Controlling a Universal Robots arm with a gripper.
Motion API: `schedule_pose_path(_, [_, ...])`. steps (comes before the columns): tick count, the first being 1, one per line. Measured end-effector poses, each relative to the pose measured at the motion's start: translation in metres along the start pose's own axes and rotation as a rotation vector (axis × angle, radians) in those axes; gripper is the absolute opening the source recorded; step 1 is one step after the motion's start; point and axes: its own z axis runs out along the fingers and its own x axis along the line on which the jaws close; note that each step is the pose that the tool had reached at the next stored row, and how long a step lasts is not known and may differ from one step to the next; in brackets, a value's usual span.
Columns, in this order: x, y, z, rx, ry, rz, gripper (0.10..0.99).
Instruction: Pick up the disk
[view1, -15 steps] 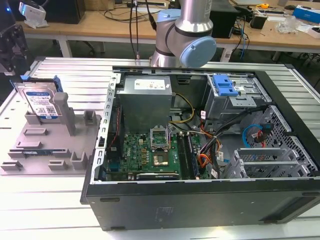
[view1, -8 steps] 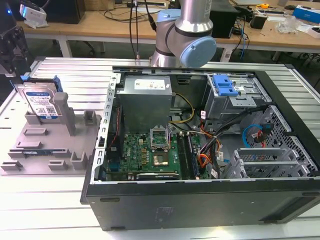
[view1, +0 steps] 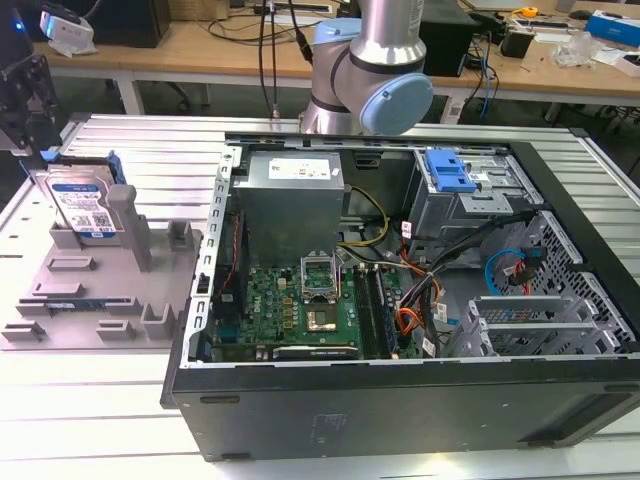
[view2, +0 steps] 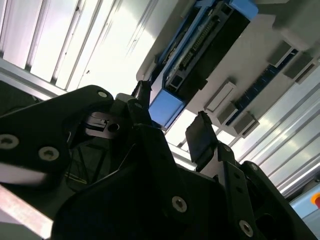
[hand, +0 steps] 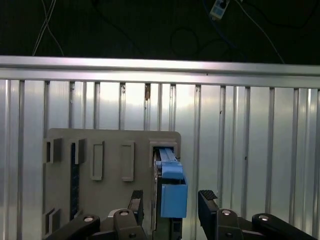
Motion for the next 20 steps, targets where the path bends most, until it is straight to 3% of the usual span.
schedule_pose_path(20, [-0.0003, -0.0004, 0.0190, 0.000, 0.0001, 0.000, 0.557])
